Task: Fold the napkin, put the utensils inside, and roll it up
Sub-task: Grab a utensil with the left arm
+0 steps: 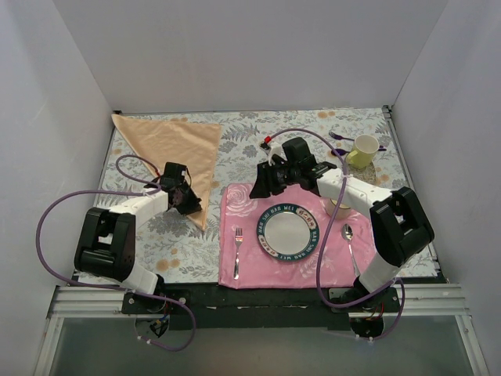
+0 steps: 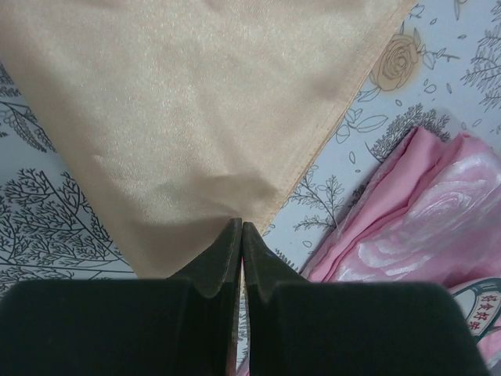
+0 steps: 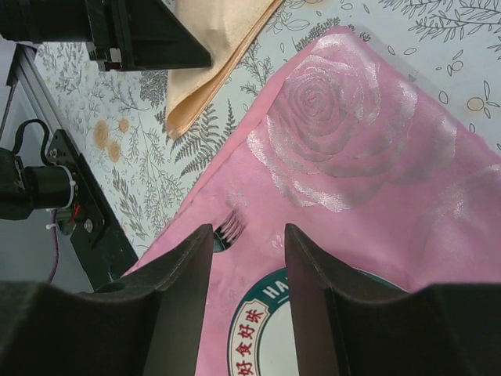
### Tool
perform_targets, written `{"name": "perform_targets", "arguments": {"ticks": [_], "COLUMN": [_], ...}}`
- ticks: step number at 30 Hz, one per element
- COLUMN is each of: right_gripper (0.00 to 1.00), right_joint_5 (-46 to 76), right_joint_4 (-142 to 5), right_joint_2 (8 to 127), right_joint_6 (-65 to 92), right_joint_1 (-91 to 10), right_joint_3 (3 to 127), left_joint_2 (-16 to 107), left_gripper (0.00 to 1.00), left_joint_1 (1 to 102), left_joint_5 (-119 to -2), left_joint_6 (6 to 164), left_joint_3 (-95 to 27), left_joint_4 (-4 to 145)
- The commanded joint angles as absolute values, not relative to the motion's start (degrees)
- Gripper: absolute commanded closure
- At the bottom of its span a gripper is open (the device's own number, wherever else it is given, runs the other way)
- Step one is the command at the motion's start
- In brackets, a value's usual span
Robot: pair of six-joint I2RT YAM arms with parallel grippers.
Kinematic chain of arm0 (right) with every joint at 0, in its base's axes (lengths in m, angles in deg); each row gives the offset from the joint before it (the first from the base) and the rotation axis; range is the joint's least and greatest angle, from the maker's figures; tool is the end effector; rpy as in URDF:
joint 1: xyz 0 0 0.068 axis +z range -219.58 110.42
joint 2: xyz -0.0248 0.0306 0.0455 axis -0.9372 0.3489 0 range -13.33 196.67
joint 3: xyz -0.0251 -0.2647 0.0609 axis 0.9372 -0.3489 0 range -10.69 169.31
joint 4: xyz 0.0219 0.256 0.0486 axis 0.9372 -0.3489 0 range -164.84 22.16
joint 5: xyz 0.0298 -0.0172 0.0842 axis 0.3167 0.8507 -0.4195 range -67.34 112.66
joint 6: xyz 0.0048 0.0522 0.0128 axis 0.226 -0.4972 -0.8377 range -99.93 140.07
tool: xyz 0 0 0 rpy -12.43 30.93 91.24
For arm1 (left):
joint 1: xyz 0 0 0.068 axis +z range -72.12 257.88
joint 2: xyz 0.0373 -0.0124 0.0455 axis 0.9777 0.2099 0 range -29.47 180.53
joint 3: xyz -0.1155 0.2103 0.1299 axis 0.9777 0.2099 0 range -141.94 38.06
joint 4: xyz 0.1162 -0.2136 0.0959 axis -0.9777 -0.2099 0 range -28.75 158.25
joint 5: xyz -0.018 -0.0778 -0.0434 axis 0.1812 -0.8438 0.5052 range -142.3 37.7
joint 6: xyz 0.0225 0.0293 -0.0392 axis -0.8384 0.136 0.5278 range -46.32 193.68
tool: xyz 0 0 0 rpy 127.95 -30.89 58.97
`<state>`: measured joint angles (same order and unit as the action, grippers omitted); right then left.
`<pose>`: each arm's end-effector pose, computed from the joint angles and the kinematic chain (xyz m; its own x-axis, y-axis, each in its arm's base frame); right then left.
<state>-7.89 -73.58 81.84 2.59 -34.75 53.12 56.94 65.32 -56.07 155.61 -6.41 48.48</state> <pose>0.2916 0.2249 0.2368 -0.7199 -0.1859 -0.6687 -0.6379 0.5568 0.5320 0.2704 -0.0627 0.1615 -0.3657 -0.9307 -0.0091 -0.8162 0.3254 -0.4774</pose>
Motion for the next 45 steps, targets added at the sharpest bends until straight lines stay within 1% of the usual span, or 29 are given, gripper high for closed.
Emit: {"name": "perform_targets", "arguments": {"ticks": [1, 6, 11, 24, 33, 41, 44, 45], "right_gripper": [0.50, 0.50, 0.50, 0.50, 0.50, 0.50, 0.49, 0.49], "right_joint_5": [-9.4, -9.6, -9.8, -10.7, -11.0, -11.2, -11.3, -11.3], "right_joint_4": [-70.7, -70.4, -70.2, -68.7, -68.4, -68.3, -68.4, -68.4], "right_joint_2": [79.3, 78.9, 79.0, 78.7, 77.9, 77.3, 77.5, 77.6], "right_joint_6": [2.0, 2.0, 2.0, 1.5, 1.0, 1.0, 1.2, 1.6], "right_joint_1": [-35.0, -35.0, -35.0, -35.0, -35.0, -35.0, -35.0, -34.9], "right_joint_3": [52.0, 51.6, 51.4, 50.0, 48.8, 47.9, 48.5, 48.8], "left_joint_2": [53.6, 54.3, 54.1, 49.2, 44.3, 43.9, 41.3, 40.8], "left_gripper": [1.00, 1.00, 1.00, 1.00, 1.00, 1.00, 1.00, 1.00], "left_joint_1": [63.7, 61.8, 60.2, 57.0, 54.8, 51.7, 51.7, 51.7], "left_joint_5": [-53.1, -49.0, -48.1, -51.6, -51.2, -50.5, -48.4, -45.9], "left_joint_6": [158.1, 160.7, 163.1, 168.9, 172.7, 173.8, 172.3, 170.8], "left_joint_3": [-5.0, -4.1, -3.3, 2.3, 4.2, 2.6, -0.3, -1.5], "left_joint_4": [47.2, 45.1, 43.1, 38.9, 35.5, 34.1, 32.7, 32.1]}}
